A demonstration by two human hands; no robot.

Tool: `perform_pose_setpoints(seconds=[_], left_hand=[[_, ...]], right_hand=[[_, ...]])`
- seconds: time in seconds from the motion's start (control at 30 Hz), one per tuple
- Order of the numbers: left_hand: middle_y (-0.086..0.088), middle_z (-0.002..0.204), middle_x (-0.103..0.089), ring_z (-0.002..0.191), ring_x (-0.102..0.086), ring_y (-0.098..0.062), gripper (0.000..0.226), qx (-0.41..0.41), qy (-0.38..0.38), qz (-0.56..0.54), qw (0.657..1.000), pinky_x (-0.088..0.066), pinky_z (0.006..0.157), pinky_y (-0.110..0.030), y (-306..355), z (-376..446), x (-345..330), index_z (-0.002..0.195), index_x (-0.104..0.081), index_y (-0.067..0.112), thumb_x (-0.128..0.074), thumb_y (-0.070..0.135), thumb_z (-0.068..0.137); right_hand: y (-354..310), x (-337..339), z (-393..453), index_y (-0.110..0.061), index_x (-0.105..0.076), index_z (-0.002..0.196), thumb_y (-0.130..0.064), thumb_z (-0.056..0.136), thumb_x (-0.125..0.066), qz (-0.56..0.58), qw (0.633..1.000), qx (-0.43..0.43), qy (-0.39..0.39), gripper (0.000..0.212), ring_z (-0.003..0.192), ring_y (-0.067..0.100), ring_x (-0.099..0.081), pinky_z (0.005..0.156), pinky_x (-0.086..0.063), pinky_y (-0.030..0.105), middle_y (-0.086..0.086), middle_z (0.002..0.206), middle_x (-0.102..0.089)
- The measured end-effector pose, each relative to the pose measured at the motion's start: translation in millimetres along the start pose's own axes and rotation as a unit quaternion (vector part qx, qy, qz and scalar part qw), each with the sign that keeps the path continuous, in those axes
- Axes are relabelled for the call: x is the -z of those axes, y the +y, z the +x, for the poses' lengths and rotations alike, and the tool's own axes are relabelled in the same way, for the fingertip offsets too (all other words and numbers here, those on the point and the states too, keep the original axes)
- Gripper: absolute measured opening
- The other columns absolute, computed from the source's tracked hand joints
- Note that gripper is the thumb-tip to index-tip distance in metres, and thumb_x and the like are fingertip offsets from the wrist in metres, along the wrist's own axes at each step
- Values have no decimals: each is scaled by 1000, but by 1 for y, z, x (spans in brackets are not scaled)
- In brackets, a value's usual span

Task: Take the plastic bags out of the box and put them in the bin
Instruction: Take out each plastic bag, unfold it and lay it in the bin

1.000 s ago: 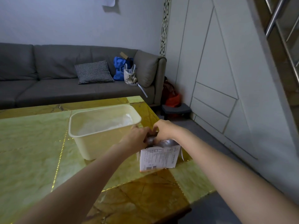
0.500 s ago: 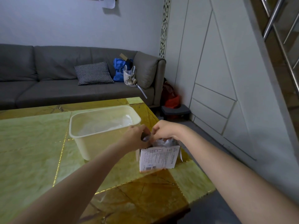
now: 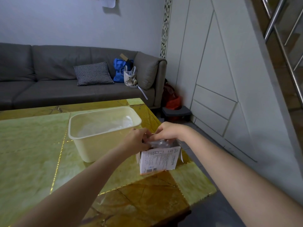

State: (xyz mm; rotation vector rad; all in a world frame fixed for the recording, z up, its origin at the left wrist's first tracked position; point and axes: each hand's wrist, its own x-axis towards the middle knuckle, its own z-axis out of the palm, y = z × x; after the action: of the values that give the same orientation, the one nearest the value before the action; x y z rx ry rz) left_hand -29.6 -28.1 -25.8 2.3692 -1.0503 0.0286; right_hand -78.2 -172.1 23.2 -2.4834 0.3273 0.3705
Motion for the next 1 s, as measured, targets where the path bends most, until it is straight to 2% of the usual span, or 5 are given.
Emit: perform_pose_setpoints(seconds=[0.17, 0.47, 0.67, 0.8, 1.0], left_hand=[[3, 103, -59, 95, -47, -13, 42, -5, 22, -29, 999, -34, 86, -24, 4, -2, 5, 114, -56, 14, -73, 17, 75], [-10, 113, -62, 100, -60, -22, 52, 82, -38, -211, 973, -52, 85, -33, 0, -4, -10, 121, -43, 9, -72, 13, 78], [-5, 81, -61, 77, -60, -19, 19, 76, -71, -207, 973, -52, 64, -22, -5, -4, -14, 101, -63, 1, -65, 7, 83], [-13, 91, -63, 83, -61, -21, 19, 45, -69, -375, 923, -52, 71, -25, -1, -6, 9, 94, -62, 3, -69, 12, 79], [8, 100, -71, 95, -64, -2, 26, 89, 25, -472, 877, -42, 85, -20, -20, -19, 70, 104, -65, 14, -52, 29, 87]], right_hand=[[-9, -6, 0, -4, -64, 111, -33, 83, -70, 14, 999, 37, -10, 40, 82, 18, -59, 65, -44, 24, 5, 94, -64], [-13, -3, -1, -17, -62, 83, -4, 81, -70, -5, 998, 70, -9, 16, 71, 17, -53, 59, -43, 26, 7, 83, -60], [-54, 37, -23, -9, -56, 82, 7, 87, -56, 347, 917, 196, 38, 17, 49, 2, -49, 42, -38, 11, 2, 77, -57], [-71, 59, -23, -10, -61, 82, 8, 86, -59, 311, 919, 228, 81, 19, 64, 10, -54, 53, -42, 17, 6, 81, -59], [-72, 64, -12, -6, -65, 76, 11, 86, -54, 311, 911, 225, 148, 23, 68, 18, -52, 60, -43, 21, 6, 79, -64]])
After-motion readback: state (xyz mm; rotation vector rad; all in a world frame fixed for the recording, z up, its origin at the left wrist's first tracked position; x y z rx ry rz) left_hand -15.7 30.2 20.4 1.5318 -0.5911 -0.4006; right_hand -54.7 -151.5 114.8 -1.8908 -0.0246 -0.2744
